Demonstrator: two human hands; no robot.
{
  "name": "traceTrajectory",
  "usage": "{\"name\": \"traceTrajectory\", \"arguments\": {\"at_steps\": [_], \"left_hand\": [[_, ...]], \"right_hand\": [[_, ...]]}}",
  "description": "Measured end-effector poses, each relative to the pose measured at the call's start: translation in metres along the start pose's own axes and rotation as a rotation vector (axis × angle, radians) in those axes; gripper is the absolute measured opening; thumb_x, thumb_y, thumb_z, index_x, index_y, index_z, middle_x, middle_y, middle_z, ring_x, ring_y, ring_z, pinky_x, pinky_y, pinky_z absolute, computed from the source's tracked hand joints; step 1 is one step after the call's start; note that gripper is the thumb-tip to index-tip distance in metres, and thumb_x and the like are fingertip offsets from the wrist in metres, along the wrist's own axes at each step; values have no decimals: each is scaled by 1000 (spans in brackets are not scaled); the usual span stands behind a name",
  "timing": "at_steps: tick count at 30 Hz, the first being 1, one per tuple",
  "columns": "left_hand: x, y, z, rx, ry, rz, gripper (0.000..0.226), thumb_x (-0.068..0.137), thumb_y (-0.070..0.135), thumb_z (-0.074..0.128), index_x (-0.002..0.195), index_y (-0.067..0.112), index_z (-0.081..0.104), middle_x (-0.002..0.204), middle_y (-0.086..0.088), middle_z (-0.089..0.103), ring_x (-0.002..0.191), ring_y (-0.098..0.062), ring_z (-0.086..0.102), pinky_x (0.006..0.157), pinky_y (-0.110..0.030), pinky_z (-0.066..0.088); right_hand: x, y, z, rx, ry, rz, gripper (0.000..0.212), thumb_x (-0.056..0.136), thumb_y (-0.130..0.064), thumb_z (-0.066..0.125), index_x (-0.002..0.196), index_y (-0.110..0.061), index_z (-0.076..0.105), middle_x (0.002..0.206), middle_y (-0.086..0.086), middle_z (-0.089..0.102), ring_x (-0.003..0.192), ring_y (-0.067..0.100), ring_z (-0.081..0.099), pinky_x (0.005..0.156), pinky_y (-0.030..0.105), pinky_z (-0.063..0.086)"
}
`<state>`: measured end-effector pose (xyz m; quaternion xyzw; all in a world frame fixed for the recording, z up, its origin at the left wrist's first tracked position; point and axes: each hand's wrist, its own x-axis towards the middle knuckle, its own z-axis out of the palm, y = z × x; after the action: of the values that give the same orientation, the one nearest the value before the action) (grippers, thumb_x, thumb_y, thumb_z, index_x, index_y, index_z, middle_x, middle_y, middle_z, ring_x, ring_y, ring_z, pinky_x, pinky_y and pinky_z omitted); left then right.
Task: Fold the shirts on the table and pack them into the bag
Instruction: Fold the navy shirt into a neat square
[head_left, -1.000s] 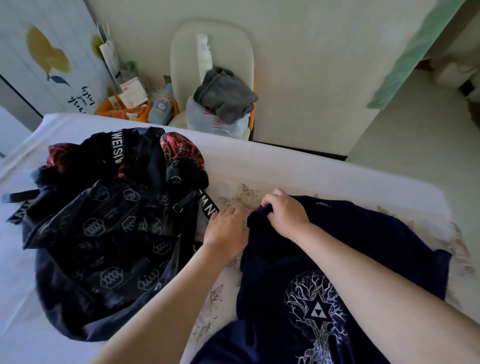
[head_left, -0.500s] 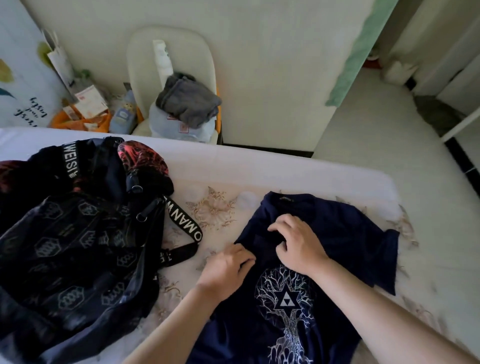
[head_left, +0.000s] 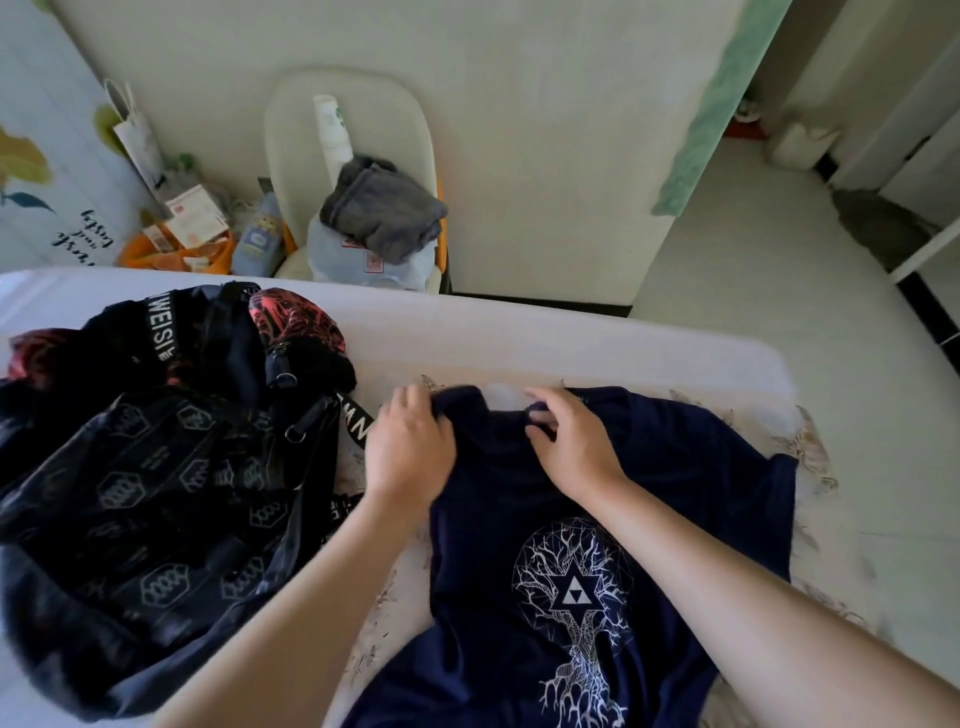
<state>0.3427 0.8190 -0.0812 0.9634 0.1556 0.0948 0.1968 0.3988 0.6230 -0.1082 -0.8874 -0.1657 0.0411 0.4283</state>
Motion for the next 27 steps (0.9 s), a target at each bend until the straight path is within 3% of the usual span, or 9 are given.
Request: {"name": "traceTrajectory", "arguments": {"at_steps": [5, 9, 11, 14, 16, 18, 22, 25, 27], "left_hand": [[23, -45, -12, 139, -10, -278, 45, 93, 19, 60, 127, 4, 35, 131, -20, 42, 107, -39, 57, 70, -39, 46], [10, -32, 16, 246, -27, 127, 51, 81, 12, 64, 129, 15, 48, 133, -12, 41, 113, -37, 45, 91, -46, 40], [-2, -16, 35, 231, -237, 360, 41, 86, 16, 58, 127, 24, 53, 132, -4, 43, 119, -33, 44, 94, -43, 39], [-12, -13, 63, 370, -626, 229, 67, 97, 52, 44, 155, 32, 16, 163, -3, 5, 149, -32, 7, 113, -55, 22], [-7, -21, 74, 430, -710, 110, 89, 90, 74, 35, 155, 36, -12, 162, 1, -24, 149, -33, -16, 115, -64, 5], [3, -32, 80, 429, -709, 107, 95, 84, 83, 28, 152, 38, -21, 158, 2, -32, 147, -32, -24, 115, -65, -2], [8, -36, 79, 383, -595, 174, 85, 91, 75, 27, 156, 34, -10, 164, -2, -15, 151, -28, -12, 120, -54, -3], [-16, -32, 72, 193, -341, 245, 63, 98, 48, 45, 154, 27, 24, 161, -3, 21, 147, -26, 18, 117, -46, 20], [-40, -33, 63, 84, -195, 323, 43, 94, 29, 56, 136, 22, 49, 139, 0, 46, 126, -24, 44, 102, -41, 39]], "right_hand": [[-9, 6, 9, -394, -106, 32, 47, 91, -8, 60, 135, -20, 54, 140, -1, 47, 127, 20, 49, 109, 42, 37], [-31, 23, 19, -727, -242, 332, 60, 101, -39, 46, 154, -27, 22, 160, 14, 20, 147, 34, 20, 114, 62, 19], [-35, 35, 19, -680, -325, 476, 69, 102, -55, 33, 158, -32, 1, 165, 14, -5, 152, 36, -3, 114, 67, 11], [-31, 58, 10, -599, -362, 528, 73, 99, -65, 21, 157, -34, -11, 163, 8, -23, 151, 30, -20, 116, 67, 3], [-23, 75, -1, -609, -387, 445, 73, 100, -64, 22, 157, -34, -13, 163, 5, -26, 150, 25, -24, 118, 62, -2], [-12, 88, -15, -604, -426, 351, 76, 101, -60, 29, 156, -33, -15, 162, 4, -28, 149, 21, -26, 121, 57, -4], [-9, 99, -29, -638, -435, 223, 78, 103, -51, 37, 157, -30, -14, 162, 7, -26, 150, 23, -23, 124, 50, 0], [-32, 90, -21, -663, -333, 107, 71, 104, -44, 40, 159, -26, 0, 165, 8, -16, 153, 24, -13, 124, 51, 7], [-58, 75, -8, -639, -290, 36, 65, 102, -39, 45, 158, -23, 16, 167, 9, -4, 154, 26, -2, 123, 50, 13]]}}
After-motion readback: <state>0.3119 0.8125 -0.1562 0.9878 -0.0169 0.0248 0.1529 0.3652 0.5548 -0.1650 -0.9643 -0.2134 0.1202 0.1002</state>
